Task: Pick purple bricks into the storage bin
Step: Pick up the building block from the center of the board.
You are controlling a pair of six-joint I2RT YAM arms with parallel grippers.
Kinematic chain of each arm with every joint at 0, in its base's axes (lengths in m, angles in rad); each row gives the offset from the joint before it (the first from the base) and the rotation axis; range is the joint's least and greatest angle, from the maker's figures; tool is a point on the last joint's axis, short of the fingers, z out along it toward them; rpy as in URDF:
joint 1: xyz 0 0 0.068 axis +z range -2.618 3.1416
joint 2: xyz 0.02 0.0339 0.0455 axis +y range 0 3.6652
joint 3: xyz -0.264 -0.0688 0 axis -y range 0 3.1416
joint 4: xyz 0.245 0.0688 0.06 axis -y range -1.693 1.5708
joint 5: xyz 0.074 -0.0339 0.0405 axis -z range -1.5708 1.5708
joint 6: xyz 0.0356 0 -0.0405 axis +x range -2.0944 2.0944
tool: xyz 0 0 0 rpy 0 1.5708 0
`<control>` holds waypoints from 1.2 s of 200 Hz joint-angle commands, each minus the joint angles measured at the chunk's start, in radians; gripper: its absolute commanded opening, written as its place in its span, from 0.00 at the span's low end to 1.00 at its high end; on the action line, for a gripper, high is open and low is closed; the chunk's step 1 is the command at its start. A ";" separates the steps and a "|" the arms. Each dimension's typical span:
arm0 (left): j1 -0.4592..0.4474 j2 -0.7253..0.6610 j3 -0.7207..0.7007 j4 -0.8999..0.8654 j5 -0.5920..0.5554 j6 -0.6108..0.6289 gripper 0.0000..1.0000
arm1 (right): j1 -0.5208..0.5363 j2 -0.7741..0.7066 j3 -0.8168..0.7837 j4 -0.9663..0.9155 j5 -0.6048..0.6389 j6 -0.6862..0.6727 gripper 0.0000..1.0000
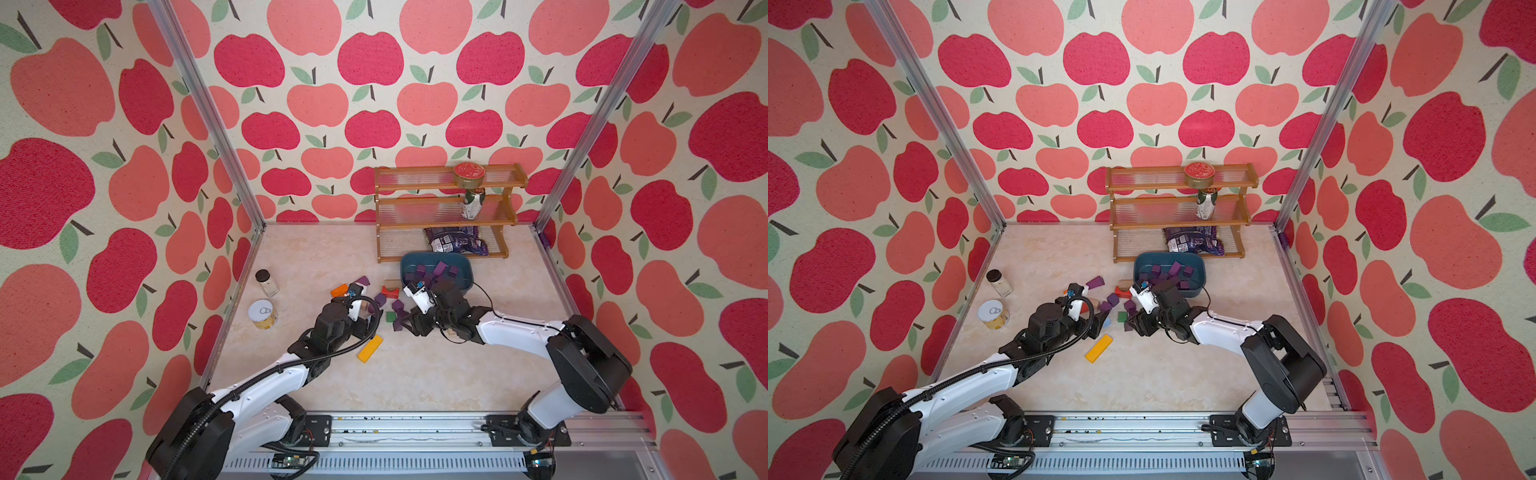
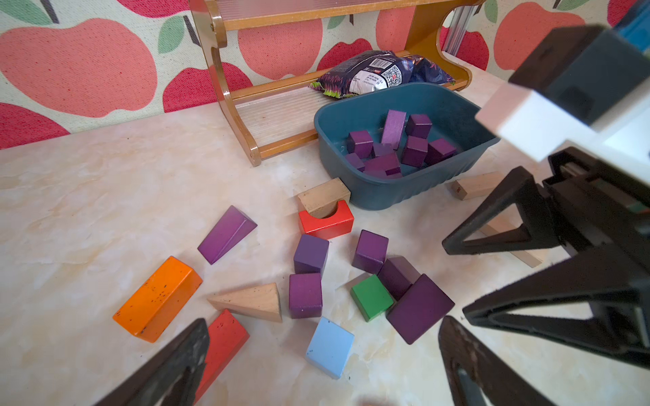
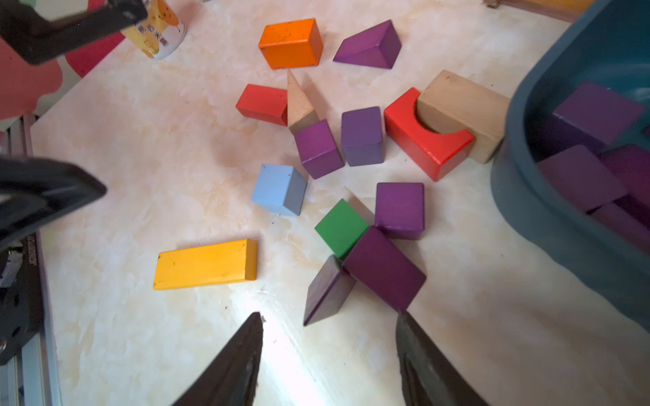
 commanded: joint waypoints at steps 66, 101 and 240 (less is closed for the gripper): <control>0.005 -0.024 -0.010 -0.006 -0.024 -0.007 0.99 | 0.079 0.046 0.079 -0.156 0.106 -0.117 0.49; 0.005 -0.021 -0.007 -0.012 -0.035 -0.006 0.99 | 0.080 0.072 0.097 -0.172 0.109 -0.117 0.42; 0.007 0.000 0.004 -0.027 -0.070 -0.017 0.99 | 0.098 0.183 0.193 -0.254 0.189 -0.133 0.29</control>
